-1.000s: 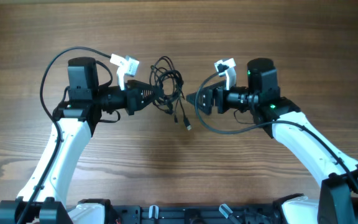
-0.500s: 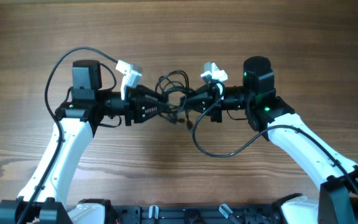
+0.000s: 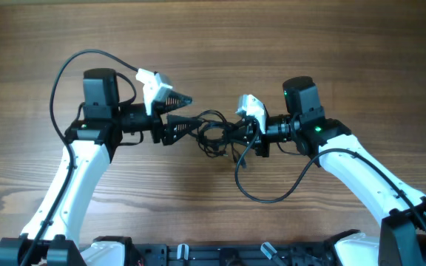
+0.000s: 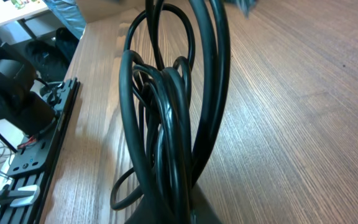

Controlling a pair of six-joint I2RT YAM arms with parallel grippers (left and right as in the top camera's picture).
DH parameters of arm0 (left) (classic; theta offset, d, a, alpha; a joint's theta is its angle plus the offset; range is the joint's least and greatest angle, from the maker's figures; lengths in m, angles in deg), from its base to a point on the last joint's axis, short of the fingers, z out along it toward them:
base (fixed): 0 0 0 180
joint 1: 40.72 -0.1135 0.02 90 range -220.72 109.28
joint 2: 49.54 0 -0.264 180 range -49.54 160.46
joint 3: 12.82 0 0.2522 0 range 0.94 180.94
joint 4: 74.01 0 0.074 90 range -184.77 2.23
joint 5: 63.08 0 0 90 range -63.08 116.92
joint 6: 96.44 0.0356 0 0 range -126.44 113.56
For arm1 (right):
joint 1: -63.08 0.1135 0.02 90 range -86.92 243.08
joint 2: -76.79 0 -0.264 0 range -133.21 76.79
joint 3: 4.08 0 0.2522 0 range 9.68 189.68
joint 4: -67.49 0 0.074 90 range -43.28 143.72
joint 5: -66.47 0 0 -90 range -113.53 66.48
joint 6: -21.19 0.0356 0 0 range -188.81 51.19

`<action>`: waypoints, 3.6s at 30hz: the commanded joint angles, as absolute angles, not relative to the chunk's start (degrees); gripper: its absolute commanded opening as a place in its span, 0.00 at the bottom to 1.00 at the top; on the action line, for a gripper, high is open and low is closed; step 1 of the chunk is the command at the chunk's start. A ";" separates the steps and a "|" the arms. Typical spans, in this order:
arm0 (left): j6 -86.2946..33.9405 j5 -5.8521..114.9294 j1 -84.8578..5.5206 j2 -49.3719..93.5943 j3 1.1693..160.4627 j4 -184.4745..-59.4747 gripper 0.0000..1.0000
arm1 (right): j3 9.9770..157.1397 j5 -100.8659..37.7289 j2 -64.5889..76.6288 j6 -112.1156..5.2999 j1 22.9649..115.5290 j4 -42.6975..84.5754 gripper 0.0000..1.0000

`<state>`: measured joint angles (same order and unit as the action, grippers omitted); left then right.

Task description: Untangle cables

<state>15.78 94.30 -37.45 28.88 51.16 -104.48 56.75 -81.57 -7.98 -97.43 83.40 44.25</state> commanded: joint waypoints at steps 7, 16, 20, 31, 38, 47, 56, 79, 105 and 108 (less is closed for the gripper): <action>17.61 73.71 -32.79 28.26 51.53 -112.04 0.20 | 56.93 -84.01 -7.21 -98.67 83.49 43.81 0.04; 17.57 65.10 -28.82 28.29 51.53 -114.97 0.04 | 56.93 -84.01 -7.21 -98.48 83.49 43.90 0.05; 5.55 52.55 -29.04 28.24 51.53 -111.06 0.04 | 56.93 -81.13 -7.19 -87.57 80.80 43.99 0.52; -0.94 52.99 -26.13 28.24 51.53 -107.95 0.04 | 56.93 -55.40 -7.26 -1.15 89.34 52.90 0.73; -0.97 52.96 -22.13 28.24 51.53 -107.89 0.04 | 56.93 -45.57 -8.64 20.14 93.78 53.65 0.66; -4.59 45.97 -21.32 23.67 51.55 -107.69 0.04 | 56.93 -44.87 -19.78 18.00 95.25 56.34 0.25; -18.91 34.58 -31.16 2.10 51.55 -108.22 0.04 | 56.93 -47.25 -19.83 -6.09 86.28 50.68 0.06; -18.95 59.04 -24.12 9.66 51.53 -109.40 0.04 | 56.93 -50.07 -14.93 6.35 100.25 80.20 0.39; -8.27 57.71 -33.58 9.23 51.55 -122.31 1.00 | 56.93 -80.89 -12.85 -49.17 83.03 72.55 0.05; 4.41 59.00 -31.44 9.31 51.55 -121.77 1.00 | 56.93 -81.54 -12.85 -52.31 83.03 69.93 0.05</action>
